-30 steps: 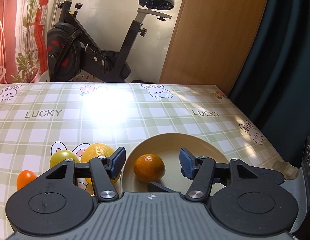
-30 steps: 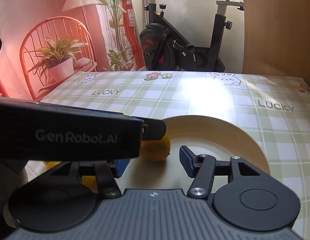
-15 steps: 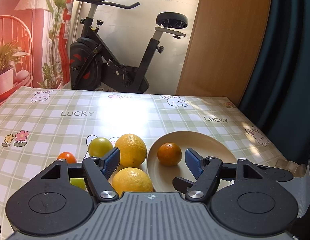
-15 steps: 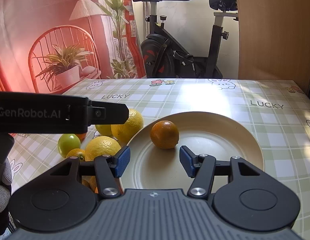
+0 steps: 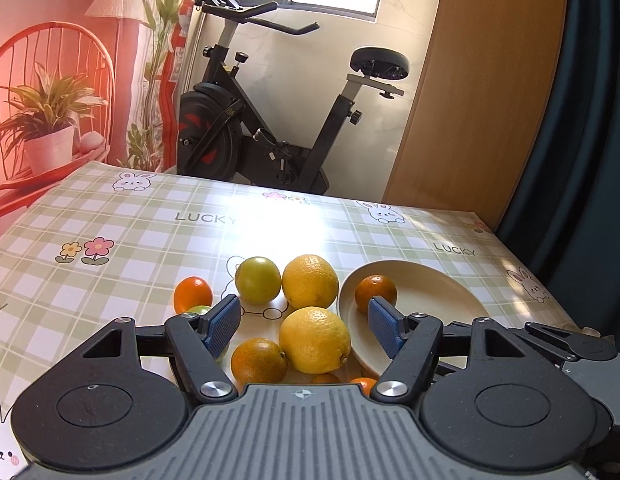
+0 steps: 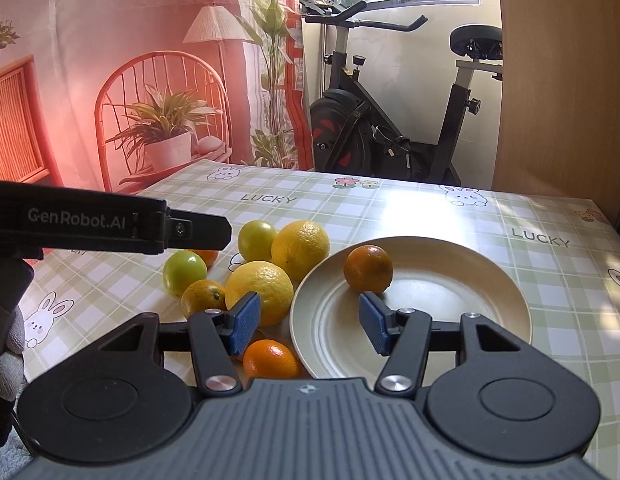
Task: Organize fruits
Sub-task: 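Move the left gripper to a second small tangerine near the lemons, then close the left gripper around the second tangerine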
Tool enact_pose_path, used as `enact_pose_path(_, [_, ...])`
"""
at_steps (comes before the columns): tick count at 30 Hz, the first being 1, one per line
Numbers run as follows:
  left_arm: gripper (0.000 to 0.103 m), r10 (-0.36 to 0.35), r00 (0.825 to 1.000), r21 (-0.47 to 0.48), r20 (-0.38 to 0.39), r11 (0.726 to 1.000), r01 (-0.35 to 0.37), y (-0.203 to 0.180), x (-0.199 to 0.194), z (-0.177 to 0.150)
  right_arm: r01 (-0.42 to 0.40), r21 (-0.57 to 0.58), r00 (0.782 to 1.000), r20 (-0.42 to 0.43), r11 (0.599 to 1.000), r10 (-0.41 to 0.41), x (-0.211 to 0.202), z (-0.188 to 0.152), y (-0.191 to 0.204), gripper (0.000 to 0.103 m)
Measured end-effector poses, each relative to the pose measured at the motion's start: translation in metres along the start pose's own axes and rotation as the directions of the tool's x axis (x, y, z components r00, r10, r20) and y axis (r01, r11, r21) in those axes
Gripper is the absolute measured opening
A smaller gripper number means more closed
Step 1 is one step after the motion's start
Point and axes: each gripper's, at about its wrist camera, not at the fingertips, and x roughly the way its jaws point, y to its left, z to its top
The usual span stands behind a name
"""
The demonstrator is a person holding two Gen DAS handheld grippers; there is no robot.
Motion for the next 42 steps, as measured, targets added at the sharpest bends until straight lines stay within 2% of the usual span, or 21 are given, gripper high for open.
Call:
enact_pose_path(7, [0.071,-0.001,1.0,-0.017,-0.019,1.0,0.0,0.01,-0.002,-0.01,-0.009,-0.01,1.0,-0.01,1.0,0.009,-0.003,-0.007,0.0,0.058])
enact_pose_path(17, [0.057,-0.019,0.998,-0.033,-0.063,0.999,0.017,0.016,0.005,-0.019,-0.071,-0.072,0.996,-0.05,0.995,0.068,0.004,-0.015,0.01,0.047])
enact_pose_path(20, [0.052,-0.036,0.996,-0.043,-0.082,0.999,0.033,0.017,0.009,-0.021,-0.089,-0.099,0.994,-0.073,0.991,0.082,0.01,-0.02,0.016,0.046])
enact_pose_path(25, [0.052,-0.058,0.993,-0.046,-0.102,0.997,0.053,0.016,0.014,-0.025,-0.107,-0.124,0.99,-0.106,0.986,0.094,0.018,-0.026,0.021,0.045])
enact_pose_path(32, [0.048,-0.08,0.989,-0.04,-0.126,0.996,0.075,0.012,0.017,-0.028,-0.109,-0.1,0.987,-0.133,0.989,0.096,0.024,-0.032,0.017,0.045])
enact_pose_path(35, [0.043,-0.111,0.984,-0.036,-0.142,0.994,0.107,0.008,0.018,-0.03,-0.124,-0.094,0.983,-0.147,0.988,0.109,0.025,-0.034,0.017,0.045])
enact_pose_path(42, [0.043,-0.186,0.96,-0.011,-0.209,0.982,0.188,-0.003,0.027,-0.04,-0.143,-0.078,0.977,-0.17,0.987,0.128,0.031,-0.037,0.018,0.045])
